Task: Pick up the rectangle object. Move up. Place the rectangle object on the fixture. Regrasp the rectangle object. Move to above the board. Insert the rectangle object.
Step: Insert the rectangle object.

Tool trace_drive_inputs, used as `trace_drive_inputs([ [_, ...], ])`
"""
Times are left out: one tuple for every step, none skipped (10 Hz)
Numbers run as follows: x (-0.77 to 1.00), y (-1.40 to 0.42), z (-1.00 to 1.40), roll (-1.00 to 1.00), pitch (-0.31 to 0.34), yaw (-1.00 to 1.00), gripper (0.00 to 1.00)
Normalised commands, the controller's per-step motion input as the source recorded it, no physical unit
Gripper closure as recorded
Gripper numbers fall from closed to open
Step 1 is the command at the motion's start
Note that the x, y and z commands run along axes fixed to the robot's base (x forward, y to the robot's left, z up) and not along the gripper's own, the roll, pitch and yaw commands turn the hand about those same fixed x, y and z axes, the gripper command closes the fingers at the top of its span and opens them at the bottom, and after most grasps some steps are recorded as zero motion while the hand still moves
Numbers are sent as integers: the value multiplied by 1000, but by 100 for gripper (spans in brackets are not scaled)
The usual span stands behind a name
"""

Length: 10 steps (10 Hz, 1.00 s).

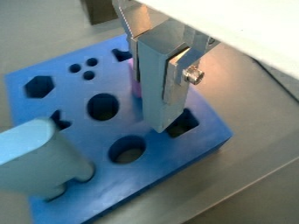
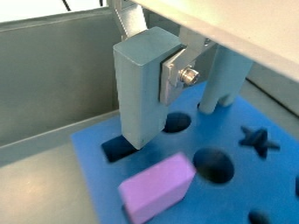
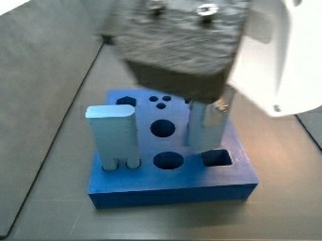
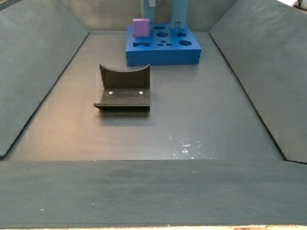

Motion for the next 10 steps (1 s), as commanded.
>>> trace_drive_inputs([
  [157, -94, -57, 0, 0, -309, 100],
  [0, -29, -89, 0, -9, -1000, 100],
  [0, 0, -109, 0, -26, -1000, 100],
  [0, 0, -94, 0, -9, -1000, 100],
  [-83, 0, 0, 0, 0, -440, 100],
  [17, 0, 0, 0, 0, 0, 100],
  [403, -137, 0, 37, 29, -183, 100],
  [697, -106, -123, 0, 103, -280, 100],
  [694, -26, -189, -3, 146, -294, 100],
  [163, -31, 0, 0, 71, -94, 100],
])
